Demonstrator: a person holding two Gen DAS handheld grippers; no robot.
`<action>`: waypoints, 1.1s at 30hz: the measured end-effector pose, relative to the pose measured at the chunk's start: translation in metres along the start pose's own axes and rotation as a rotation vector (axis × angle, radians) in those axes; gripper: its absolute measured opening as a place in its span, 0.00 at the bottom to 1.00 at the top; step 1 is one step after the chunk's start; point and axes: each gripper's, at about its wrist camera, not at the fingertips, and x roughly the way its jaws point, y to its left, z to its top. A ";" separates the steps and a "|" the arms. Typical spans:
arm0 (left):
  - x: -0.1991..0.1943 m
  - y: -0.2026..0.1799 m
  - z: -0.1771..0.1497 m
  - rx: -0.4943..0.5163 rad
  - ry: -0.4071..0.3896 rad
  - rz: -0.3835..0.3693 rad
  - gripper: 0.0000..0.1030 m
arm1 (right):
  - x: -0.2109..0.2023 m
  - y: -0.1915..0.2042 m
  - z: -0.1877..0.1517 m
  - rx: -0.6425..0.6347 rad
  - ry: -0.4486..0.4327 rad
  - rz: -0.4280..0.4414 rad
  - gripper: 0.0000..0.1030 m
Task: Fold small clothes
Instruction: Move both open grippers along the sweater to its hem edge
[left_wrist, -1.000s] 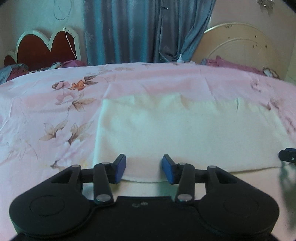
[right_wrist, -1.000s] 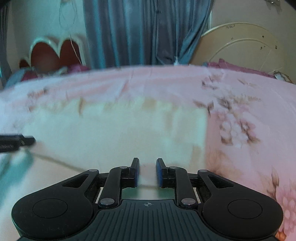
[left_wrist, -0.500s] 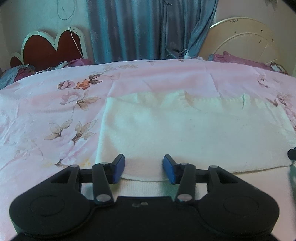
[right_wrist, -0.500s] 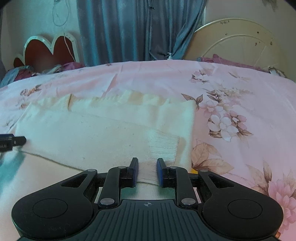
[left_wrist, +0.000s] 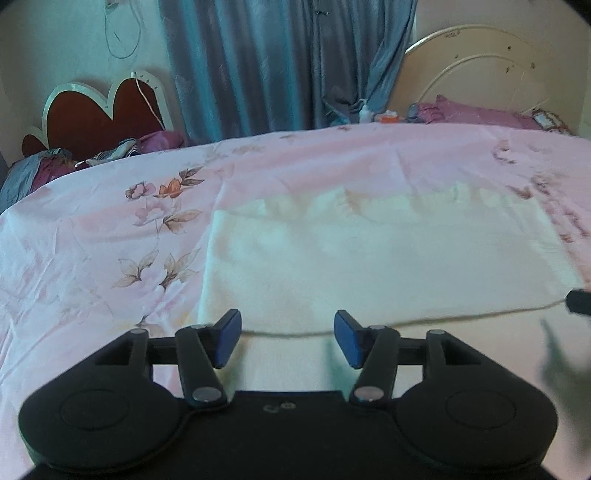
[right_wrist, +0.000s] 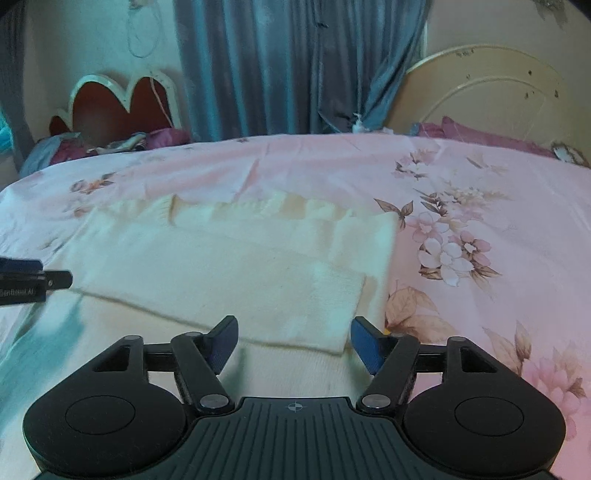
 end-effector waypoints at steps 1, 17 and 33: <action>-0.008 0.001 -0.003 -0.001 -0.003 -0.011 0.57 | -0.009 0.001 -0.005 0.015 -0.002 0.013 0.65; -0.118 0.048 -0.119 -0.024 0.011 -0.137 0.66 | -0.147 0.030 -0.125 0.100 0.046 -0.003 0.65; -0.162 0.080 -0.216 -0.107 0.092 -0.148 0.62 | -0.210 0.040 -0.201 0.131 0.061 -0.078 0.65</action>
